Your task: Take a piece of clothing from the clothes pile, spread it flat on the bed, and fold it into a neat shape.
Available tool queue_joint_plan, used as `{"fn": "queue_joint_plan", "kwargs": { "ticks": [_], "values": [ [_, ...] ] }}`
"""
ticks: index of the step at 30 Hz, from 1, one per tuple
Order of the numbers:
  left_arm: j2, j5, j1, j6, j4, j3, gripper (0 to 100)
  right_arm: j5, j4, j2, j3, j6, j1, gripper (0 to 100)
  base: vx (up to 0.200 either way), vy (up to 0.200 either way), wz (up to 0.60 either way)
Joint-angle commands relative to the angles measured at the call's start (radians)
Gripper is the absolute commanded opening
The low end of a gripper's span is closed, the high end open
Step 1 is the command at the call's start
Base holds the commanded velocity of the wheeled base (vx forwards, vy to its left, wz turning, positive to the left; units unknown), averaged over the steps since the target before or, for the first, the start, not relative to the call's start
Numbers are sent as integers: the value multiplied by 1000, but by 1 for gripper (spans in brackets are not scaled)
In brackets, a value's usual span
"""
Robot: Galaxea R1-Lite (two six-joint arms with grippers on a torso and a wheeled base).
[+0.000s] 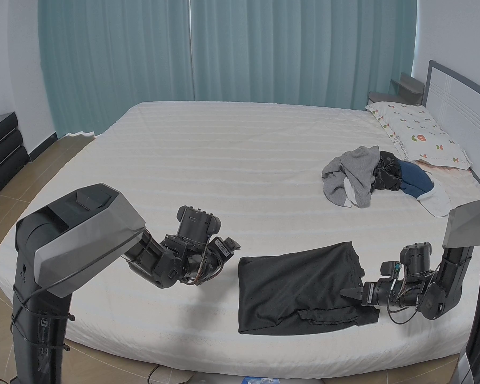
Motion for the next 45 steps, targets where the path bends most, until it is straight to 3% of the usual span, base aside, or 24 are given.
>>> {"fn": "queue_joint_plan", "kwargs": {
  "ticks": [1,10,21,34,41,42,45],
  "values": [
    [-3,0,-1,0,-1,0,100,-14,-8,1,20,-4,-5,0,0,0,0],
    [-3,0,-1,0,-1,0,100,-25,7,-109,76,-11,-14,0,0,0,0],
    [-3,0,-1,0,-1,0,100,12,18,-192,162,-26,-63,0,0,0,0],
    [-3,0,-2,1,-1,0,100,24,15,-172,220,-98,-94,0,0,0,0],
    [-1,0,-2,1,-1,0,100,20,-74,-77,193,-93,-101,0,0,0,0],
    [-1,0,-2,1,-1,0,100,18,-85,-72,193,-93,-101,100,0,0,0],
    [-1,0,-1,1,-1,0,100,21,-86,-74,194,-90,-101,100,0,0,0]
  ]
}}
